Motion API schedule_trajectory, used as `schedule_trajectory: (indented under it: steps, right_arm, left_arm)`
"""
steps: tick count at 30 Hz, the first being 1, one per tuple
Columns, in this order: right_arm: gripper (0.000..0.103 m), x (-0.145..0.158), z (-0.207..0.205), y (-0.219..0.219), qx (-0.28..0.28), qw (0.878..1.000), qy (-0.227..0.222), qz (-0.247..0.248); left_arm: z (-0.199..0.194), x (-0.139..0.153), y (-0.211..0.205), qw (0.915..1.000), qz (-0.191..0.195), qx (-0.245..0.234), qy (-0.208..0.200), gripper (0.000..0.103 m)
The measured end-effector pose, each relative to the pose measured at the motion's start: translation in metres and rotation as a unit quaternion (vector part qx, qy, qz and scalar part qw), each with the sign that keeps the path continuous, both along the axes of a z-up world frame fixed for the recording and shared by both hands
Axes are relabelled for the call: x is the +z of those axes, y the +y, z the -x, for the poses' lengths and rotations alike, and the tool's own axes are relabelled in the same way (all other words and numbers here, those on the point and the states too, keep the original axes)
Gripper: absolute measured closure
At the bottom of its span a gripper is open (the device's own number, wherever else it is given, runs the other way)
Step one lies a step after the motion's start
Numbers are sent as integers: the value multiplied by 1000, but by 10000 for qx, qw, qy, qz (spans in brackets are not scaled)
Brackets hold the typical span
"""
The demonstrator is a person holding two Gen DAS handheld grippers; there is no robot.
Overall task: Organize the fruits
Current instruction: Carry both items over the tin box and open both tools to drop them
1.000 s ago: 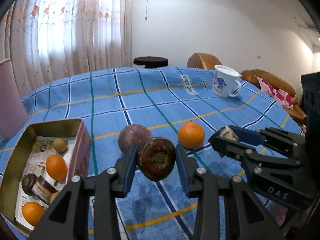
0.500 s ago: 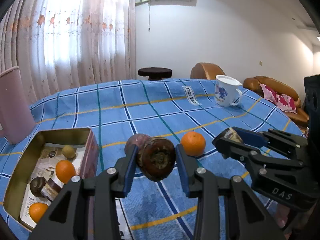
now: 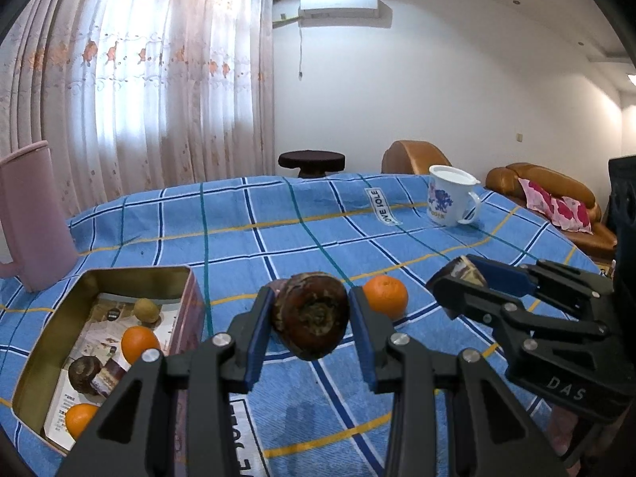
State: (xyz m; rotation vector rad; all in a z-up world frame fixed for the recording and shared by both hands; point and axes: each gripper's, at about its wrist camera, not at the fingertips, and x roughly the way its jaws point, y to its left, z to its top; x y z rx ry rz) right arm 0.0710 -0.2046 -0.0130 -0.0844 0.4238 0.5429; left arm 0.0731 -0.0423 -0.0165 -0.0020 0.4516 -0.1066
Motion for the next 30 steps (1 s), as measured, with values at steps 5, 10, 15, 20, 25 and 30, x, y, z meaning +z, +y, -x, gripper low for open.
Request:
schedule_trajectory:
  steps: [5,10,15,20,25,30]
  right_arm:
    - [67,2,3,-1,23,9999,-134,-26]
    - [67,2,6,-2,38,9997,-236,-39]
    - [67,3,8,-2,48,9996,-286,-47]
    - [67,4,11,-2,46,9994,-352,-59]
    - [67,6,15,-1,27,9990,-454,-18]
    - [67,13,13,15,303,9989,-364,41]
  left_arm:
    - [2,2,0,10000,-10,22,-88,63]
    - [5,3,1,9998,-18,44,-177,63]
    - [8,4,1,9997,-27,61,-242,63]
    - [10,5,1,9995,-21,90,-318,63]
    - [12,5,4,9993,22,131,-337,63]
    - [15,8,23,9994,136,276,-152,63]
